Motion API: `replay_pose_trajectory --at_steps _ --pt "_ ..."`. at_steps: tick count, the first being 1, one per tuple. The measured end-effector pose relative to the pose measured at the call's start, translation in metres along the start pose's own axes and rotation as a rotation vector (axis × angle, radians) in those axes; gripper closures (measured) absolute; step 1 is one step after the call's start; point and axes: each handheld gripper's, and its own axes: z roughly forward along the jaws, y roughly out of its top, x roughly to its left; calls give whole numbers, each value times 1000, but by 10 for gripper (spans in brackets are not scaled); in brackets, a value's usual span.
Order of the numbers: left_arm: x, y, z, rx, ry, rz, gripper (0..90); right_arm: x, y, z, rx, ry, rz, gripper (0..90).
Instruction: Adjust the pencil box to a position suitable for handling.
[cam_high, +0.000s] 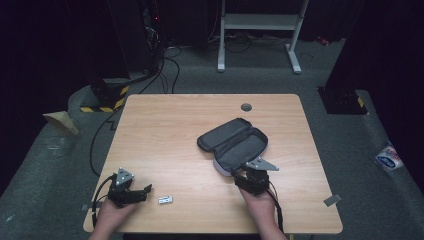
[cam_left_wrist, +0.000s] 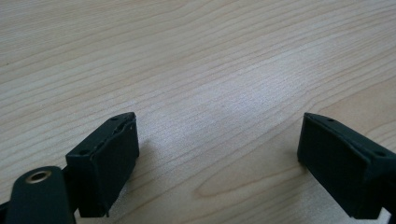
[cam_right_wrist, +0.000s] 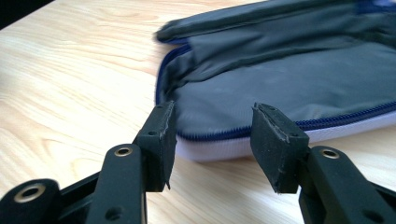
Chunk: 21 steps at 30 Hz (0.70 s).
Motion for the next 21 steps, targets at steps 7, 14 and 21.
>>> replay_pose_trajectory --at_steps 7,14,21 --pt "0 -1 -1 -2 -2 6 143 6 10 0 -26 -2 -23 505" --pt "-1 -1 -1 -4 -2 2 147 -32 20 -9 -39 -95 -3 515" --pt "-1 -1 -1 -3 -1 1 147 -66 39 -13 -47 -159 18 541"
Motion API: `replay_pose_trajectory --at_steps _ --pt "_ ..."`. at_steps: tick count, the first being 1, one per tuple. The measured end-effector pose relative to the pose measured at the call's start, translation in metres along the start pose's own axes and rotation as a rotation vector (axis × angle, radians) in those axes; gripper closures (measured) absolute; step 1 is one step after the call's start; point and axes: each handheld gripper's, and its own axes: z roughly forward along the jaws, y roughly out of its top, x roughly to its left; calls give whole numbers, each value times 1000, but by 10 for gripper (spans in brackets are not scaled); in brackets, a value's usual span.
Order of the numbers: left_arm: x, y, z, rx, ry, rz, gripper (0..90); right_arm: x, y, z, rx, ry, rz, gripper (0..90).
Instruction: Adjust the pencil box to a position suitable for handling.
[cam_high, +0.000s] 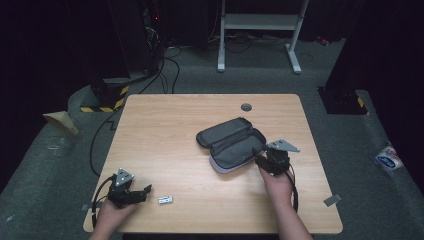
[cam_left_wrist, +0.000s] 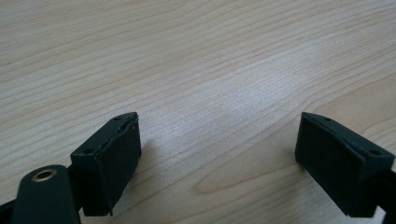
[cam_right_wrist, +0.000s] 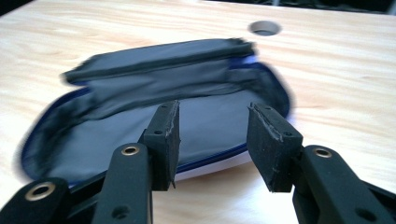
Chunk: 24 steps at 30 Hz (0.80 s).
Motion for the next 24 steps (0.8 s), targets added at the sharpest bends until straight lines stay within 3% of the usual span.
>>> replay_pose_trajectory --at_steps 5,10,11,13,16,19,21,24 --pt "0 0 0 0 -1 1 147 -20 14 13 18 -75 -20 528" --pt "0 0 0 -2 0 2 147 -33 19 30 47 -105 -1 521" --pt "0 0 0 -2 1 2 146 -38 21 39 80 -114 14 519" --pt "0 0 0 0 -1 0 146 -39 22 44 95 -123 16 521" --pt "0 0 0 -1 -2 0 146 -46 21 54 97 -132 36 551" --pt "0 0 0 0 -1 2 146 -54 13 62 148 -130 91 601" --pt "0 0 0 1 -4 2 147 -52 8 63 152 -126 55 699" --pt "0 0 0 2 -3 1 148 -47 5 60 143 -114 43 743"
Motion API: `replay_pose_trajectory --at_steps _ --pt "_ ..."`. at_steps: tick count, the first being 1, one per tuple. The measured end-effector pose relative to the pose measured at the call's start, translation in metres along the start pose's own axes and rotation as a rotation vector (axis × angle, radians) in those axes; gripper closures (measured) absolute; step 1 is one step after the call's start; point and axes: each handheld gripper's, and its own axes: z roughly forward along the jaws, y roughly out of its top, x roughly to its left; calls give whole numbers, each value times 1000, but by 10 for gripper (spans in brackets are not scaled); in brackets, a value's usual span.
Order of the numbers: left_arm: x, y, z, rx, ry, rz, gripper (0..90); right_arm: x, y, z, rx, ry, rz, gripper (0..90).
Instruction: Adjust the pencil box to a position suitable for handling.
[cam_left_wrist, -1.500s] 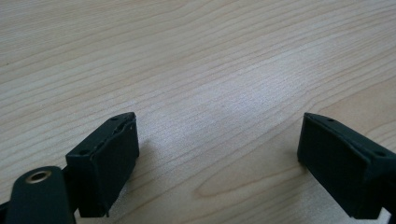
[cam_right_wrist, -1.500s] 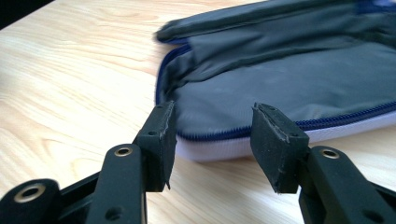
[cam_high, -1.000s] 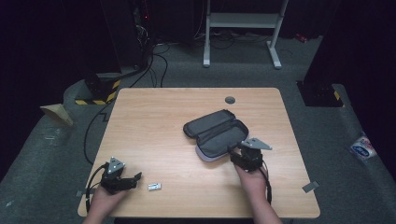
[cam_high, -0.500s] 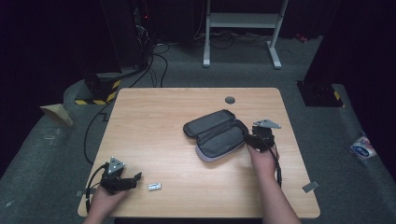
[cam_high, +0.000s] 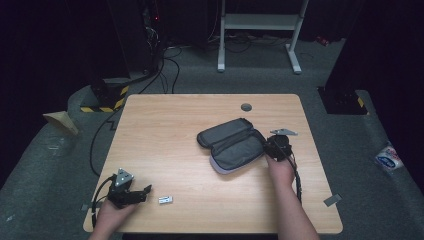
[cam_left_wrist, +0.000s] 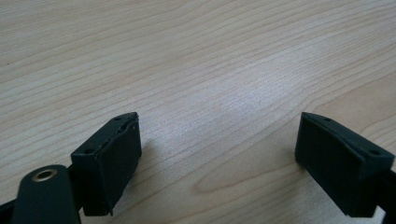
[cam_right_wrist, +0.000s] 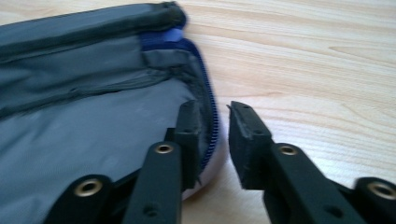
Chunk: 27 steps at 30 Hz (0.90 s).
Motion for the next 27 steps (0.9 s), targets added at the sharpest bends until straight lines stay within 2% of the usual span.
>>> replay_pose_trajectory --at_steps 7,9,15,18,19,22,24,26,27 --pt "0 -1 -1 -6 0 1 162 16 -17 -21 -34 40 -34 733" --pt "2 -2 -3 -19 3 -9 228 22 -26 -28 -41 53 -51 715" --pt "2 -2 -4 -24 7 -9 301 31 -42 -39 -61 94 -26 686" --pt "2 -3 -4 -29 -1 0 318 34 -46 -42 -69 112 -24 681" --pt "2 -3 -5 -32 -2 -1 359 37 -50 -44 -72 123 -26 680" --pt "4 -2 -6 -37 -43 -42 393 41 -54 -47 -77 128 -33 681" --pt "4 -1 -7 -38 -54 -50 418 45 -57 -48 -73 126 -47 687" --pt "0 2 -7 -45 -60 -41 422 48 -60 -49 -74 128 -59 689" --pt "-6 8 -7 -60 -56 -25 422 50 -62 -51 -83 146 -56 697"
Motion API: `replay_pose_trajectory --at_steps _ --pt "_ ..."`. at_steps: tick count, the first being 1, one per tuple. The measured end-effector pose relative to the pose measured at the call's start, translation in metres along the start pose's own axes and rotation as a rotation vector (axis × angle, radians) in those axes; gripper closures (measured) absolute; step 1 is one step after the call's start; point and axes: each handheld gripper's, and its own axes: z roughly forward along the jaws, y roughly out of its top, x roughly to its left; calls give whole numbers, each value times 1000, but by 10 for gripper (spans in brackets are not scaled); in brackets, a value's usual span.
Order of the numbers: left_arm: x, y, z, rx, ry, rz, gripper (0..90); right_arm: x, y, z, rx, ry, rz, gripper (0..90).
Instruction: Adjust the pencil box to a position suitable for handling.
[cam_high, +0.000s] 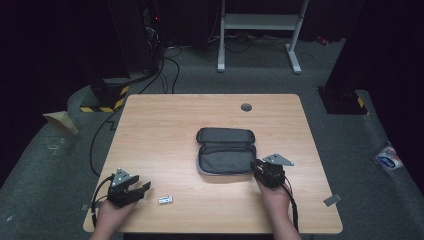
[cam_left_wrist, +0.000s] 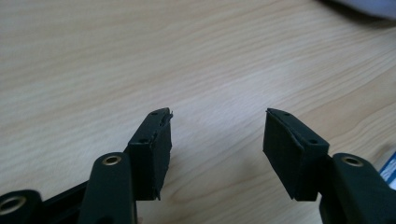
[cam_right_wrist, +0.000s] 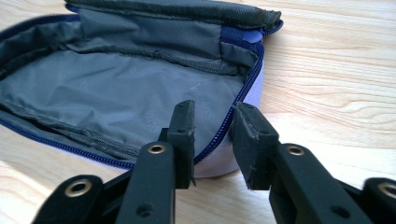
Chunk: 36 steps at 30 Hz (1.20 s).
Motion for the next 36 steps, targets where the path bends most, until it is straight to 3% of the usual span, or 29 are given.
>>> replay_pose_trajectory --at_steps 5,10,13,15,17,21,22,25,28,30,33,36 --pt "-14 17 3 -30 -1 28 426 4 -1 -1 -9 10 -6 700" --pt "-33 39 16 -40 -30 55 445 4 -1 0 -9 8 -15 716" --pt "-46 53 29 -61 -45 48 456 5 -2 1 -11 13 -10 716" --pt "-54 64 39 -67 -36 26 460 5 -2 1 -12 17 -10 716" --pt "-63 75 51 -64 -61 -16 453 7 -2 2 -12 22 -15 714" --pt "-83 93 70 -71 -84 -20 458 8 -2 2 -11 25 -23 712" --pt "-87 96 75 -69 -87 -22 503 8 -2 3 -12 27 -23 711" --pt "-99 104 88 -36 -91 -9 534 8 -1 4 -10 30 -16 711" --pt "-100 104 94 -12 -69 8 575 9 -1 6 -13 34 -10 705" --pt "-95 100 96 4 -58 -6 601 13 1 9 -11 43 -5 700" --pt "-92 98 94 6 -42 12 633 17 3 12 -9 51 -10 696" --pt "-85 94 90 10 -27 1 665 25 4 16 -8 68 -18 689"
